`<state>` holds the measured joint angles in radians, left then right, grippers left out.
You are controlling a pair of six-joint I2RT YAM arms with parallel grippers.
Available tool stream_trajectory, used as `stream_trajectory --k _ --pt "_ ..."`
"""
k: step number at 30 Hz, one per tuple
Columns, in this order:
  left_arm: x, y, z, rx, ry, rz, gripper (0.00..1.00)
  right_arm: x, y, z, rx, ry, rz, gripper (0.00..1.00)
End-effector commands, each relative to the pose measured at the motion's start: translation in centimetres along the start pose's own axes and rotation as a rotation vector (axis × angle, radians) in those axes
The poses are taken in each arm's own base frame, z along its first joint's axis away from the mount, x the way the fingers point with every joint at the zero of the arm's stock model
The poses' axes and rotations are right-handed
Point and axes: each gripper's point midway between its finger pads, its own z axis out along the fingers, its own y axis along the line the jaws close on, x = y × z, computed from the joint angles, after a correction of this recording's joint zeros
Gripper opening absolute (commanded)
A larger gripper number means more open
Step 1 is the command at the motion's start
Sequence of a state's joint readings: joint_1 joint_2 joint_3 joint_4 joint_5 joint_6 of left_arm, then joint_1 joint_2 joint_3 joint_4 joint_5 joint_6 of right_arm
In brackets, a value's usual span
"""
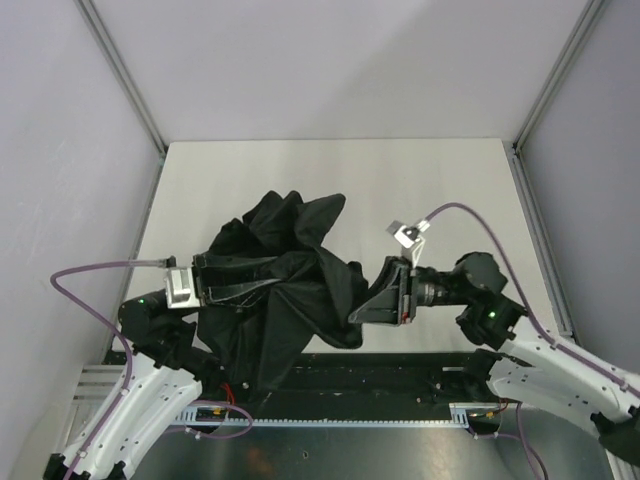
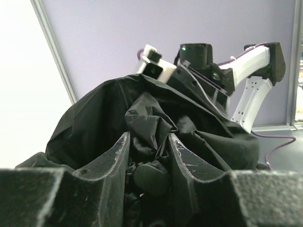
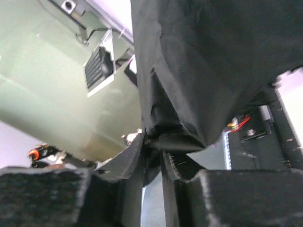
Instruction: Put away the umbrella
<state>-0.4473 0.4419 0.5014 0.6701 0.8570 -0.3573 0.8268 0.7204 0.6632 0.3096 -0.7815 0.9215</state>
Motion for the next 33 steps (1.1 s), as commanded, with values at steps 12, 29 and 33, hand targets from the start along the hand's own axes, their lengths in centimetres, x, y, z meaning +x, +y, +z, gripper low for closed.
stream_trajectory --k 12,29,33 --pt "-4.5 11.7 -2.3 -0.659 -0.306 -0.117 0.0 0.4 8.4 4.2 -0.325 -0.096 0.017 0.0" --pt "-2.9 9.0 -0.1 -0.459 -0.259 -0.206 0.0 6.2 -3.8 9.8 0.067 0.005 -0.081 0.27" --pt "-2.6 6.2 0.2 -0.324 -0.203 -0.134 0.0 6.9 -4.3 5.6 0.172 0.098 -0.135 0.63"
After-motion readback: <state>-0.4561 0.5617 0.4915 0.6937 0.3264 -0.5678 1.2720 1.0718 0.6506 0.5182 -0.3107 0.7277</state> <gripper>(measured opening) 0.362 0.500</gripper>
